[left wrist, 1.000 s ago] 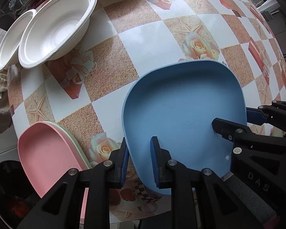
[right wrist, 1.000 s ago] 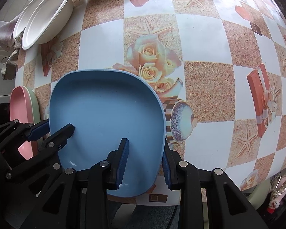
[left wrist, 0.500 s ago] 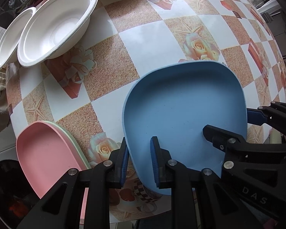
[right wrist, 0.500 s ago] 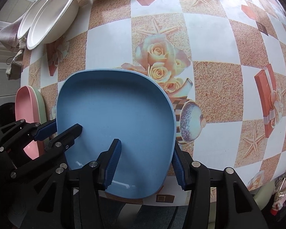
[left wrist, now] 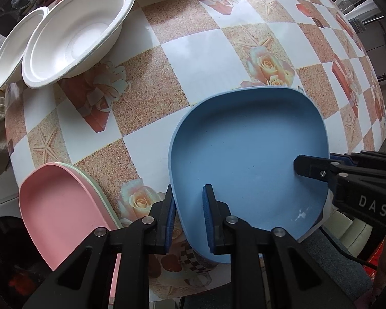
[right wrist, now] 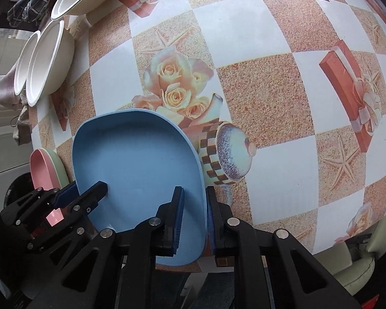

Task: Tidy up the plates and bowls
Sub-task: 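Lift the blue plate with both grippers and carry it over the pink plate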

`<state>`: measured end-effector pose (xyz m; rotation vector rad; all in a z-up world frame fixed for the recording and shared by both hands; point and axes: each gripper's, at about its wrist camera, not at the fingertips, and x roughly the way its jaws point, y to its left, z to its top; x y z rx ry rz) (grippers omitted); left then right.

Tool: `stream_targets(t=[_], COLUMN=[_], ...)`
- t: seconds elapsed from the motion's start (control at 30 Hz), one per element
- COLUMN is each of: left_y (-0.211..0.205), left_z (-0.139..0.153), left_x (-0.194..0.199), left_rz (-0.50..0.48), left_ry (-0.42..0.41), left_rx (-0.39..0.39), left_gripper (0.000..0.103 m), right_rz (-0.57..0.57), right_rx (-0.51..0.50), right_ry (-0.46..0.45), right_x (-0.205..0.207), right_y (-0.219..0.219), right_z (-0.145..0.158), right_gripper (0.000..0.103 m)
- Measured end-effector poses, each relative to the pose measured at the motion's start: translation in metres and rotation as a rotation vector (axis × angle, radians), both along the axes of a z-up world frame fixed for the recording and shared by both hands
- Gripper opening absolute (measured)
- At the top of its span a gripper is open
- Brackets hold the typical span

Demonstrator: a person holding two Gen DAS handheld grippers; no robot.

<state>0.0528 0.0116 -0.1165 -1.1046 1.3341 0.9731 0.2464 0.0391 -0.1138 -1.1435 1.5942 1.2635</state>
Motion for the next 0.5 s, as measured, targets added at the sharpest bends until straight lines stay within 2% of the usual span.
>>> stream_targets(t=[0.27, 0.5], left_y=[-0.002, -0.009], left_z=[0.005, 0.019], left_x=[-0.004, -0.005], left_rz=[-0.014, -0.040], left_ry=[-0.008, -0.007], left_rx=[-0.006, 0.025], left_gripper=[0.022, 0.022], right_rz=[0.015, 0.011], right_rx=[-0.039, -0.042], right_ry=[0.008, 0.012], right_x=[-0.001, 0.001], right_y=[-0.011, -0.016], right_z=[0.001, 0.013], right_gripper=[0.017, 0.017])
